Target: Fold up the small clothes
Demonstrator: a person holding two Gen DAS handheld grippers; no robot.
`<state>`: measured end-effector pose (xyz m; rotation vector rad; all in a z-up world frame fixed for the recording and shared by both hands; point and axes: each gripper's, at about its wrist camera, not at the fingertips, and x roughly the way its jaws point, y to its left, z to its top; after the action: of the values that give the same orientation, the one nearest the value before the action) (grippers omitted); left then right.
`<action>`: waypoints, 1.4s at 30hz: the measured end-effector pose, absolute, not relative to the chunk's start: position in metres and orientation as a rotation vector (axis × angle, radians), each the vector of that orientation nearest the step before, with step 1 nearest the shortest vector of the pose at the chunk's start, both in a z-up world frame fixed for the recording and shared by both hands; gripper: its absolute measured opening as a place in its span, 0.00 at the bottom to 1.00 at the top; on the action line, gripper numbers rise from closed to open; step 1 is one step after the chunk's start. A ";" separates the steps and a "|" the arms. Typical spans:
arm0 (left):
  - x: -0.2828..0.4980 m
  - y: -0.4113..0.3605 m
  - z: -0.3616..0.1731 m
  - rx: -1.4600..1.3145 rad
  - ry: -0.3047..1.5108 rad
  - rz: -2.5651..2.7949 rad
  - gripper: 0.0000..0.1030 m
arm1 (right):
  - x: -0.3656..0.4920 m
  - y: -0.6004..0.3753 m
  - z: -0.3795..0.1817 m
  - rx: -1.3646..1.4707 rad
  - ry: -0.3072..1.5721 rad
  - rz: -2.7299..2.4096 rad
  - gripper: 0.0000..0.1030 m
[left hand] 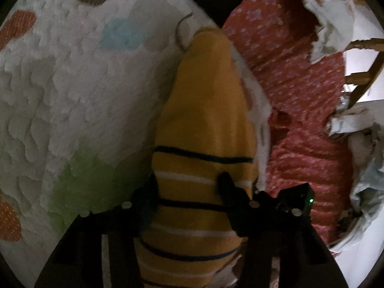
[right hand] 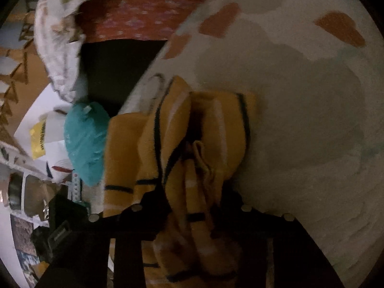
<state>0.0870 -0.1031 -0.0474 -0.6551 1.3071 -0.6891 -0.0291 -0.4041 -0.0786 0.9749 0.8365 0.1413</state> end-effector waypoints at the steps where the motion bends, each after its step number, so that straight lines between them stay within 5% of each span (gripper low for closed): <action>1: 0.088 -0.103 -0.039 -0.649 1.279 -0.697 0.45 | -0.028 -0.400 -0.073 0.976 0.821 0.161 0.37; 8: 0.107 -0.089 -0.004 -0.611 1.155 -0.636 0.45 | -0.015 -0.371 -0.040 0.929 0.720 0.198 0.35; 14: 0.113 -0.078 -0.021 -0.531 1.233 -0.460 0.46 | -0.020 -0.388 -0.059 0.823 0.800 -0.096 0.52; 21: 0.088 -0.075 0.015 -0.446 1.090 -0.478 0.46 | -0.035 -0.375 -0.006 0.760 0.642 0.005 0.49; 26: 0.076 -0.098 -0.009 -0.330 1.207 -0.504 0.46 | -0.019 -0.345 -0.027 0.761 0.784 0.122 0.46; 29: 0.074 -0.103 -0.022 -0.274 1.250 -0.495 0.48 | -0.016 -0.352 -0.045 0.767 0.851 0.046 0.36; 42: -0.001 -0.064 0.026 -0.064 0.984 -0.366 0.48 | -0.090 -0.360 -0.027 0.724 0.829 -0.090 0.45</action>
<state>-0.0008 -0.0645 0.0260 -0.0638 0.9843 -0.3661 -0.0905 -0.3597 -0.0273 0.7236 0.8291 -0.0898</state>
